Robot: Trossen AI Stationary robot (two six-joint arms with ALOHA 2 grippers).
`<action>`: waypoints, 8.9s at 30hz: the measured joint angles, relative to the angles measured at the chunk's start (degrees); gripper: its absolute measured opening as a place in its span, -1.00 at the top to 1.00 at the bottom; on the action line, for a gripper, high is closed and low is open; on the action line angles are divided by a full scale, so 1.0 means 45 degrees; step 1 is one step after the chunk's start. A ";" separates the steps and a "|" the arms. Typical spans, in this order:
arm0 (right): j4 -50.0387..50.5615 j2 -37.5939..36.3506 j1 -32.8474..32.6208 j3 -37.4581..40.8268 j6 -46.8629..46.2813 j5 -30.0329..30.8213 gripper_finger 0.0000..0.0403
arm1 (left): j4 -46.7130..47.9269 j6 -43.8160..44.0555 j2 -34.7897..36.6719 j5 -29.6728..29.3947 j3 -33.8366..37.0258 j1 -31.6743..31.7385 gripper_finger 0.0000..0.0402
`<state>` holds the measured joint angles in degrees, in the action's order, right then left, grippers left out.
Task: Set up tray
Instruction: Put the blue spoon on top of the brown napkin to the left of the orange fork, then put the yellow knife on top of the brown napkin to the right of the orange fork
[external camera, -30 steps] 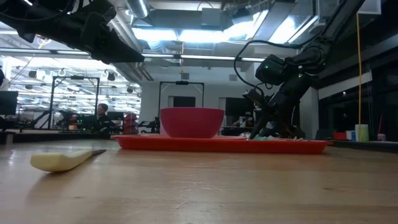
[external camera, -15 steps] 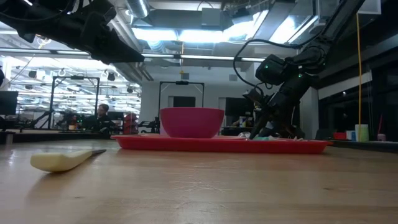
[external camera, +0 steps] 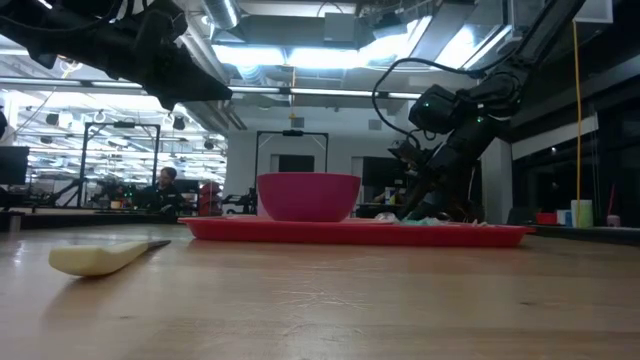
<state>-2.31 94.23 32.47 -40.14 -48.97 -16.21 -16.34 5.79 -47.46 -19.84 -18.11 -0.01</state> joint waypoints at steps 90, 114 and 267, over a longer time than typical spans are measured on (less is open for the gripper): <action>-0.3677 -0.2038 -0.9718 0.0015 0.8433 1.1724 0.93 | 0.2015 -0.1734 -0.0247 0.3244 -0.1078 -0.0321 0.99; -0.4609 -0.2035 -0.9838 0.0010 0.6319 1.0914 0.94 | 1.1747 -0.5991 -0.5971 0.1511 -0.6693 -0.4720 0.98; -0.4572 -0.1306 -1.0578 -0.0714 1.0639 0.9136 0.95 | 1.4377 -0.3357 -1.1110 -0.0739 -1.1701 -0.2159 0.88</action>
<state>-22.88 88.36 -15.13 -43.35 -1.10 24.91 48.36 -9.31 -97.46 -23.16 -70.76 -9.73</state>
